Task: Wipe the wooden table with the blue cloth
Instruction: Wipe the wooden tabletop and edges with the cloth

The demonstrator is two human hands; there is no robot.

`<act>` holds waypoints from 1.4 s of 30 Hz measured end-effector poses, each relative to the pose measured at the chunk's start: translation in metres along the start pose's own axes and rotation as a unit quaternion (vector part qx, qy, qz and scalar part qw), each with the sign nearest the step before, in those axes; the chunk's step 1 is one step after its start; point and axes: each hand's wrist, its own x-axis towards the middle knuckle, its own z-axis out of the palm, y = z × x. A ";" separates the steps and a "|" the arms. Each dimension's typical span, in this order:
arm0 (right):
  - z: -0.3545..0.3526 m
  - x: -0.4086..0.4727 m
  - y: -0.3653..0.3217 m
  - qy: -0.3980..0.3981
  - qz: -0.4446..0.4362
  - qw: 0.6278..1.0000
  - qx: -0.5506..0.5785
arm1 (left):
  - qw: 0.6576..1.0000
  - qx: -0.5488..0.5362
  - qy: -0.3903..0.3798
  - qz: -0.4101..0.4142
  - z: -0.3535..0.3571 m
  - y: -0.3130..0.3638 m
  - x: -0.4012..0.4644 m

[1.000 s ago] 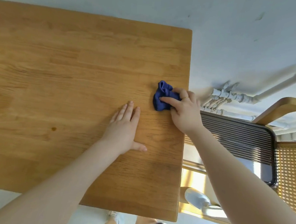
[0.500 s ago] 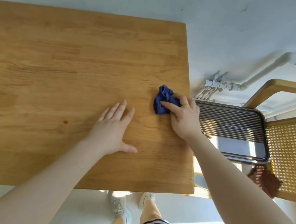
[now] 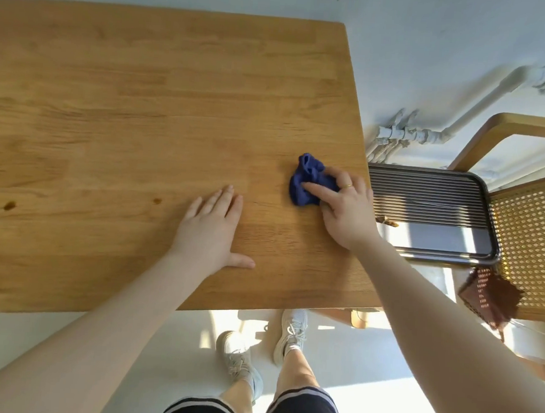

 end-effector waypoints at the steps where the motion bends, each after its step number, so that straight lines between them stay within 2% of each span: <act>1: 0.000 0.006 0.003 0.018 0.062 0.998 -0.001 | 1.000 -0.006 -0.002 0.001 0.001 0.000 0.000; 2: 0.001 0.009 0.002 0.031 0.102 0.994 -0.003 | 1.000 -0.013 -0.002 0.001 0.003 0.000 0.000; 4: 0.002 0.002 -0.004 0.038 0.114 0.993 -0.009 | 1.000 -0.028 0.004 0.002 0.005 -0.001 -0.001; 10: 0.018 -0.062 -0.055 0.014 -0.014 1.000 0.008 | 0.998 -0.054 0.031 -0.004 0.006 -0.001 0.001; 14: 0.014 -0.031 -0.044 -0.013 -0.085 0.996 -0.002 | 0.997 -0.064 0.040 -0.002 0.008 -0.003 0.002; 19: 0.017 0.019 -0.048 -0.006 0.048 0.999 -0.009 | 0.997 -0.060 0.048 -0.012 0.009 -0.002 0.004; 20: 0.018 0.018 -0.052 0.004 0.051 0.999 -0.006 | 0.997 -0.061 0.050 -0.012 0.010 -0.002 0.004; 23: 0.022 -0.010 -0.060 0.002 -0.040 0.999 -0.002 | 0.996 -0.071 0.059 -0.008 0.013 -0.004 0.002; 26: 0.022 -0.046 -0.067 -0.048 -0.142 0.989 0.016 | 0.994 -0.086 0.070 -0.017 0.015 -0.004 -0.001; 29: 0.021 -0.034 -0.062 -0.065 -0.192 0.979 0.007 | 0.989 -0.092 0.112 -0.036 0.017 0.000 -0.011; 31: 0.023 -0.006 -0.063 -0.059 -0.172 0.983 -0.006 | 0.985 -0.103 0.135 -0.040 0.020 -0.001 -0.020; 35: 0.028 0.036 -0.086 -0.054 -0.071 0.996 -0.010 | 0.978 -0.137 0.107 -0.112 0.026 -0.017 -0.043; 37: 0.029 0.029 -0.088 -0.044 -0.101 0.994 -0.021 | 0.969 -0.160 0.088 -0.165 0.028 -0.030 -0.056; 39: 0.032 0.004 -0.088 -0.039 -0.173 0.984 -0.021 | 0.962 -0.168 0.070 -0.204 0.031 -0.041 -0.069; 42: 0.035 -0.031 -0.092 -0.071 -0.229 0.971 0.006 | 0.956 -0.166 0.051 -0.238 0.032 -0.046 -0.077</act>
